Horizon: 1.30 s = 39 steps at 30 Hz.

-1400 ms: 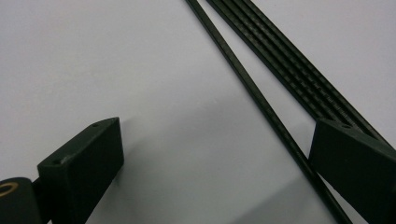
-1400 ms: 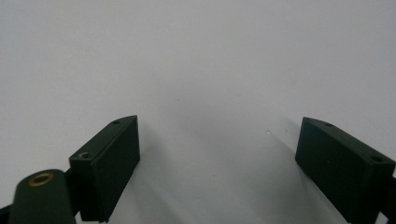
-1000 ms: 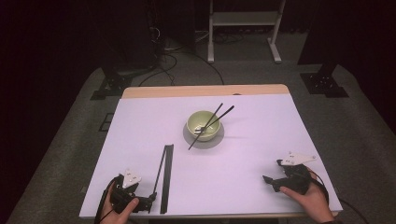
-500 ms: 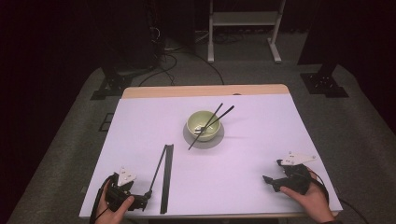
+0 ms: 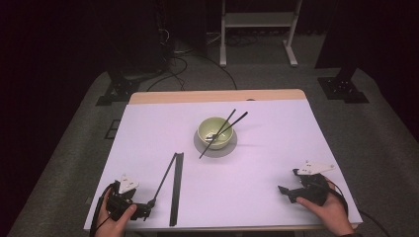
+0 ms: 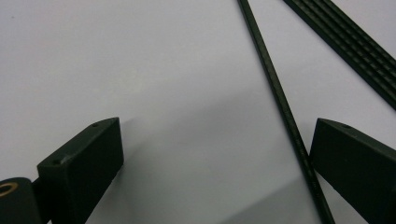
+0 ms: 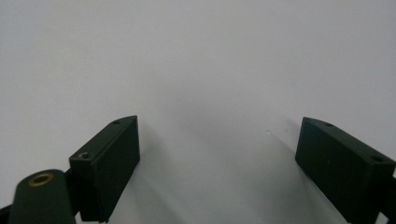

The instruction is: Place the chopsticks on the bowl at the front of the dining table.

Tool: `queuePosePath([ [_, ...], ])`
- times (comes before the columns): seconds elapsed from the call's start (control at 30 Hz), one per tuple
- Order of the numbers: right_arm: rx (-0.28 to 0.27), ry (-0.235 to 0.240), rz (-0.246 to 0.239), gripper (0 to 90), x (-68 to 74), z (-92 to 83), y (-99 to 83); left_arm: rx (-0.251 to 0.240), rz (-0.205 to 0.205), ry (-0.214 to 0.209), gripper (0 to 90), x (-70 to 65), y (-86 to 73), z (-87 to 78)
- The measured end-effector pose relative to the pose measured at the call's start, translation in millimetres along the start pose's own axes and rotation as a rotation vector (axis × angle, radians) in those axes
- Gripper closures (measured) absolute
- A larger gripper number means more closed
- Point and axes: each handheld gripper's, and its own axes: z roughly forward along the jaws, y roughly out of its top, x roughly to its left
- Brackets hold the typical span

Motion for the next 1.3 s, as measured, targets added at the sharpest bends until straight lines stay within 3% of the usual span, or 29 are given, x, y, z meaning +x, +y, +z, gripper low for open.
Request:
queuePosePath([
  [0.7,0.000,0.001,0.000,12.2,-0.1,0.1,0.0,-0.007,-0.037,0.033,2.0,24.8,-1.7,0.3],
  [1.3,0.001,0.001,0.000,12.2,-0.2,0.2,0.1,-0.017,-0.071,0.027,2.0,46.0,-1.8,3.3],
])
